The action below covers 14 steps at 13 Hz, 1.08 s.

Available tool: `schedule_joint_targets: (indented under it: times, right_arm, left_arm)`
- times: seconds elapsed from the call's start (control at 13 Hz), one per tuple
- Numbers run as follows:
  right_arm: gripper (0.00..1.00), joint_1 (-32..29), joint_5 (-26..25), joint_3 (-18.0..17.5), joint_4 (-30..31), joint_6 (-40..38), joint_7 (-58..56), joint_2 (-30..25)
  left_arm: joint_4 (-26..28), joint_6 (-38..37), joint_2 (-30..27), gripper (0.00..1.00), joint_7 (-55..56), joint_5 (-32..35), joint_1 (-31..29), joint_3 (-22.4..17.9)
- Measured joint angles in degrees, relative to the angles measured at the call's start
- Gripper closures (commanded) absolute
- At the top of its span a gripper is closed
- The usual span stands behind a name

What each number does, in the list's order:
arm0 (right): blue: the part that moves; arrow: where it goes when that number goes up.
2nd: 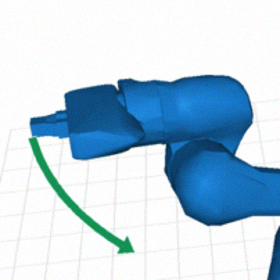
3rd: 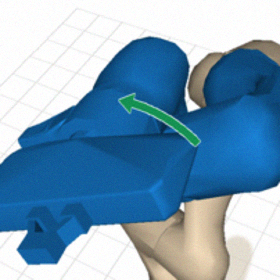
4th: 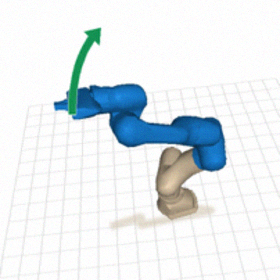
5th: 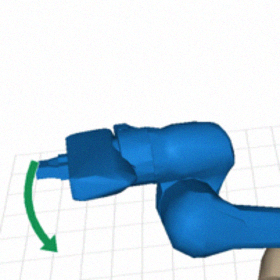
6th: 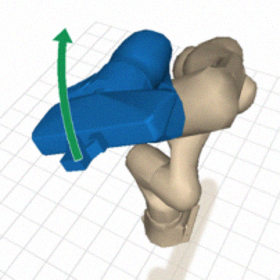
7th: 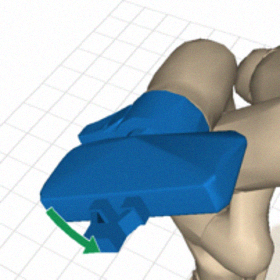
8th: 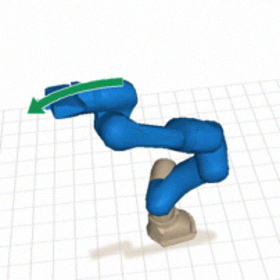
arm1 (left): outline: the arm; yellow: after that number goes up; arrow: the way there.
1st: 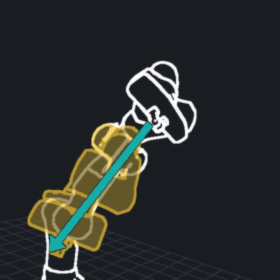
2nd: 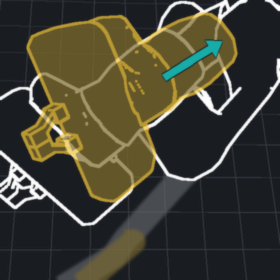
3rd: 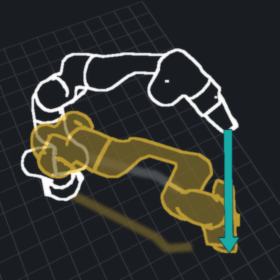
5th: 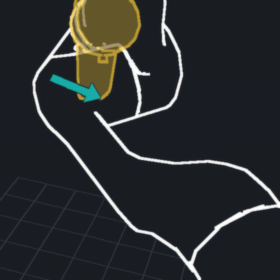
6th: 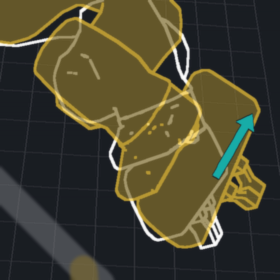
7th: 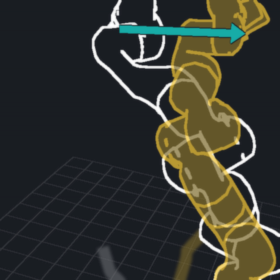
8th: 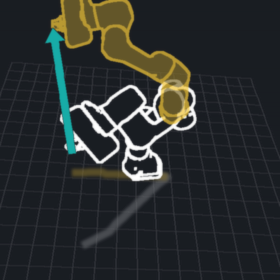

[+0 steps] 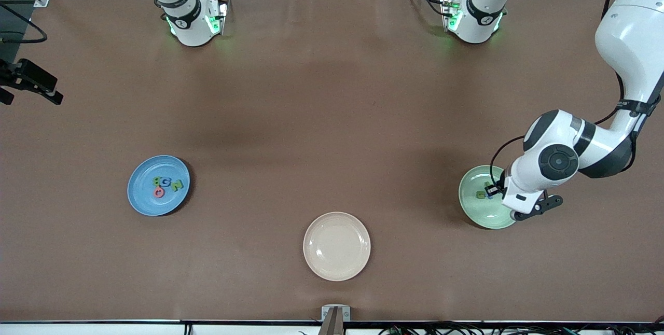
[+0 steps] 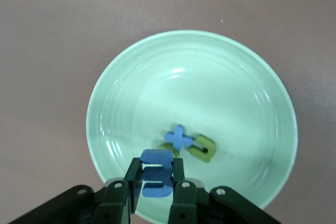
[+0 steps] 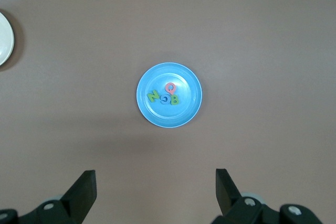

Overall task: Sort uppercase to blue plate, lowercase to green plate
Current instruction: 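Carry the 3 to the green plate and open the left gripper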

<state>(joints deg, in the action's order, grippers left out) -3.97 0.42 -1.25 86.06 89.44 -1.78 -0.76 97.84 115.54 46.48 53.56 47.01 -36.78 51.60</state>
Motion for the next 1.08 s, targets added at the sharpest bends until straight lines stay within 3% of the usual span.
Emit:
schedule_joint_targets:
  times: [0.08, 0.46, 0.85, 1.08]
  right_arm:
    - [0.0, 0.0, 0.0, 0.0, 0.0, 0.0, 0.0, 0.0]
    - [0.0, 0.02, 0.0, -0.02, -0.03, 0.02, 0.0, 0.0]
    - [0.0, 0.04, 0.0, -0.03, -0.06, 0.02, 0.0, -0.02]
    - [0.0, 0.05, 0.0, -0.03, -0.07, 0.02, 0.0, -0.02]
  left_arm:
    - [0.01, 0.48, 0.45, 0.0, -0.1, 0.0, 0.02, -0.24]
    - [-0.42, 0.83, 0.6, 0.0, -3.08, 0.0, 0.55, 1.11]
    - [-5.24, -10.18, -1.86, 0.0, -7.7, 0.0, 0.6, 12.63]
    - [-9.33, -14.57, -3.05, 0.0, -12.59, -1.56, 0.36, 16.5]
